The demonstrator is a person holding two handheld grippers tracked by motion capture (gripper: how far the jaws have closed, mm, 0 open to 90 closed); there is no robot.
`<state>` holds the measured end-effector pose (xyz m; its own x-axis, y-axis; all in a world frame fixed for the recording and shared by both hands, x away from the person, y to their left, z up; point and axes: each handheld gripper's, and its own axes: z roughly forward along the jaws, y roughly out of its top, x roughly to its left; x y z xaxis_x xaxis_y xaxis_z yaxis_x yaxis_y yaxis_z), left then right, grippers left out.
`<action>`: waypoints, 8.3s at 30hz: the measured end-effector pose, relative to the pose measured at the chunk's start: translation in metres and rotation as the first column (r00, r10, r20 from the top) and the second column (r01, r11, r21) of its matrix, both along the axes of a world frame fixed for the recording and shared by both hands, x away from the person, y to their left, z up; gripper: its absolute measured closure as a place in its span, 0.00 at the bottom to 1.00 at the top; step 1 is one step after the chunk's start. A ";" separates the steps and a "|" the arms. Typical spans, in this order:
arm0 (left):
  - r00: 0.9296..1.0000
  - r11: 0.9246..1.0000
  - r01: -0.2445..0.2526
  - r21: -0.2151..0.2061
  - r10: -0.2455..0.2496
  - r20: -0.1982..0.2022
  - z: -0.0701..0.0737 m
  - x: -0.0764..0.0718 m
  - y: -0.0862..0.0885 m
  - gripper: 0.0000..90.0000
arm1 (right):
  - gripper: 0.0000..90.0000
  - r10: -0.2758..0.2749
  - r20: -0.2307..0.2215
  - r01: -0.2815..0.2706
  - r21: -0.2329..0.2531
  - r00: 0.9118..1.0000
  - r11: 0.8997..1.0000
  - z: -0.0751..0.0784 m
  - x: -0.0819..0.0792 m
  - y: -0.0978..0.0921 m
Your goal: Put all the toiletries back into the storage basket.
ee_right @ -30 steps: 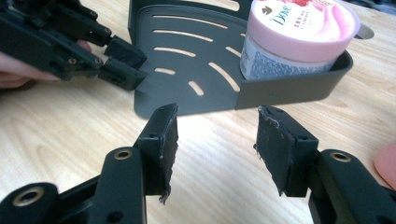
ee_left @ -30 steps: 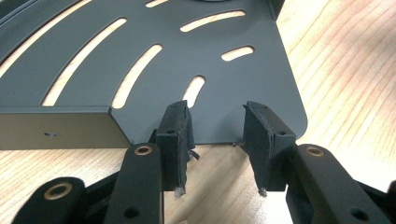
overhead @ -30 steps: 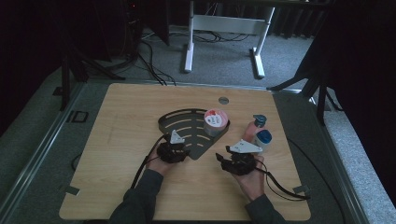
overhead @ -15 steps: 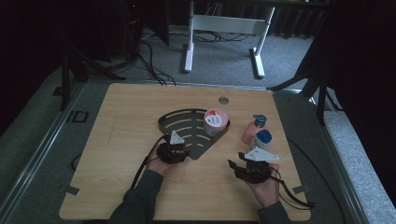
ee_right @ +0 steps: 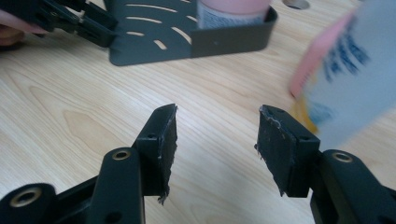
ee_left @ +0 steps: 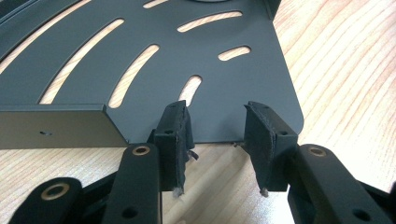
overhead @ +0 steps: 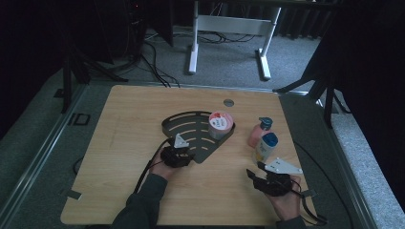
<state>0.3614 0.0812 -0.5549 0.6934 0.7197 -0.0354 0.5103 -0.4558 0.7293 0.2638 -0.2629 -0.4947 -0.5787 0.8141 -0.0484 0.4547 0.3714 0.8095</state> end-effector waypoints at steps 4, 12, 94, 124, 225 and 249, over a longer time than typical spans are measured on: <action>1.000 1.000 0.000 -0.001 0.000 0.000 0.000 0.000 0.000 0.65 | 0.52 -0.045 -0.006 0.045 0.006 0.999 0.999 -0.004 -0.004 -0.012; 1.000 1.000 0.001 -0.003 -0.001 0.002 0.000 0.000 0.000 0.65 | 0.52 -0.113 -0.023 0.114 0.019 0.993 0.993 -0.012 -0.008 -0.029; 1.000 1.000 0.008 -0.019 -0.008 -0.002 -0.001 0.001 0.001 0.65 | 0.59 -0.141 -0.070 0.136 -0.074 0.988 0.988 0.055 0.085 -0.020; 1.000 1.000 0.011 -0.022 -0.011 -0.003 -0.001 0.002 0.001 0.65 | 0.60 -0.154 -0.272 0.105 -0.185 0.950 0.977 0.066 0.108 -0.011; 1.000 1.000 0.014 -0.023 -0.014 -0.004 -0.001 0.002 0.001 0.64 | 0.62 0.073 -0.519 -0.277 -0.326 0.851 0.904 0.083 0.137 0.106; 1.000 1.000 0.012 -0.028 -0.012 -0.002 -0.002 0.002 0.001 0.64 | 0.62 0.156 -0.491 -0.333 -0.297 0.857 0.895 0.092 0.151 0.150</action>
